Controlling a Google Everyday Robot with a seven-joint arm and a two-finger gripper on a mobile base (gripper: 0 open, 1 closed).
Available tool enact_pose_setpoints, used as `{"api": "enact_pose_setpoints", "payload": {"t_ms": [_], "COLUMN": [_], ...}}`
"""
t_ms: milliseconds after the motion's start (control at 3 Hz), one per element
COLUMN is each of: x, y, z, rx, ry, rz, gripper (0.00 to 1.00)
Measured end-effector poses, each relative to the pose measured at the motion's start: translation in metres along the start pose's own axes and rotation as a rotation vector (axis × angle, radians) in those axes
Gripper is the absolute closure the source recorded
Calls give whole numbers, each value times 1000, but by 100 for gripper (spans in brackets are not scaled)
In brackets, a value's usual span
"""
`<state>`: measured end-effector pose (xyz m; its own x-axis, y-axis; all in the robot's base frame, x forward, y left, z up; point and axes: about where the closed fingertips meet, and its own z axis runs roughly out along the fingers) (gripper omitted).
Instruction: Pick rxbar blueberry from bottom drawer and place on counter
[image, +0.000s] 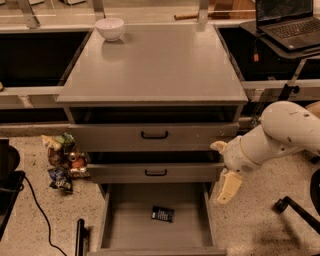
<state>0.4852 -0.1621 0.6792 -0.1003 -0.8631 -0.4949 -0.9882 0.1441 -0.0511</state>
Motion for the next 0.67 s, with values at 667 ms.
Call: {"api": "enact_pose_setpoints", "payload": {"t_ms": [667], "x": [6], "y": [0], "z": [29], "rx": [-3], "ry": [-35], "rz": [-14], "gripper": [0]}}
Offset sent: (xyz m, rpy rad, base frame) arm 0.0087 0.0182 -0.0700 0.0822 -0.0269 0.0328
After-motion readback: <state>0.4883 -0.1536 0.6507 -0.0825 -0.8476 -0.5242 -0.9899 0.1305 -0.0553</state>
